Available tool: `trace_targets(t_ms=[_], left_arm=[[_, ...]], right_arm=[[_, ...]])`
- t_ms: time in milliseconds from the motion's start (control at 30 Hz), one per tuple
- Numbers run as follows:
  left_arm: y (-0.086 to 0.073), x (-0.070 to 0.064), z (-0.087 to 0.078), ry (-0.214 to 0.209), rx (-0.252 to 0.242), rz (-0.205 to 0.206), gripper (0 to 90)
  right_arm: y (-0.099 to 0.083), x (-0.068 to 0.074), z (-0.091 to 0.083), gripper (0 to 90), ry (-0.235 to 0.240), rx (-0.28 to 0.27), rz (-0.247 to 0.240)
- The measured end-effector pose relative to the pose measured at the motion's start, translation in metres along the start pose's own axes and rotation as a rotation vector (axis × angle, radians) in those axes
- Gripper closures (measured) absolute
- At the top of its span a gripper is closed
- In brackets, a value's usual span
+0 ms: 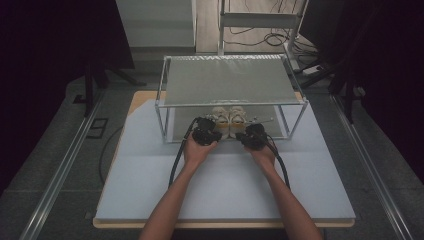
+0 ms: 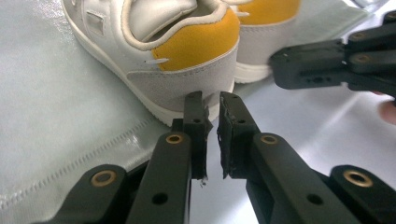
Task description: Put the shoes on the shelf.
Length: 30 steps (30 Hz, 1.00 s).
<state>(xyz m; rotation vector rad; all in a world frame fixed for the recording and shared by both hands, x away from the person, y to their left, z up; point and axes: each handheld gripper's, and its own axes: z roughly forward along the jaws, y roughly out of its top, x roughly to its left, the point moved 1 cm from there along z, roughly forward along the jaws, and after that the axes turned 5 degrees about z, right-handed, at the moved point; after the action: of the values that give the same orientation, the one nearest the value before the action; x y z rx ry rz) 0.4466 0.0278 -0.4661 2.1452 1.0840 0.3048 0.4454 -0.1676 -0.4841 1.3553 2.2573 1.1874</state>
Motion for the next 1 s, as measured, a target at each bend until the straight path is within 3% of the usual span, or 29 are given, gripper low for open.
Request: trace_targets(t_ms=[133,300,567,733,833,1000], left_arm=[[0.002,0.007,0.007,0.002,0.004,-0.006,81.2],[0.002,0.007,0.007,0.002,0.003,-0.007,80.7],[0.004,0.007,0.009,0.013,0.007,-0.011,81.1],[0.007,0.005,0.015,0.024,-0.005,-0.069,80.2],[0.009,0.002,0.017,0.026,-0.009,-0.065,79.8],[0.006,0.001,0.013,0.039,-0.017,-0.012,71.6]], right_arm=[[0.001,-0.001,0.002,89.3,-0.001,-0.002,0.002],[0.003,-0.005,0.006,89.4,-0.036,-0.009,-0.01],[0.006,-0.01,0.015,89.3,-0.041,-0.007,0.015],[0.005,-0.01,0.016,89.3,-0.041,0.0,0.02],[0.004,-0.011,0.016,89.3,-0.038,0.005,0.02],[0.004,-0.012,0.012,86.4,-0.036,-0.001,0.019]])
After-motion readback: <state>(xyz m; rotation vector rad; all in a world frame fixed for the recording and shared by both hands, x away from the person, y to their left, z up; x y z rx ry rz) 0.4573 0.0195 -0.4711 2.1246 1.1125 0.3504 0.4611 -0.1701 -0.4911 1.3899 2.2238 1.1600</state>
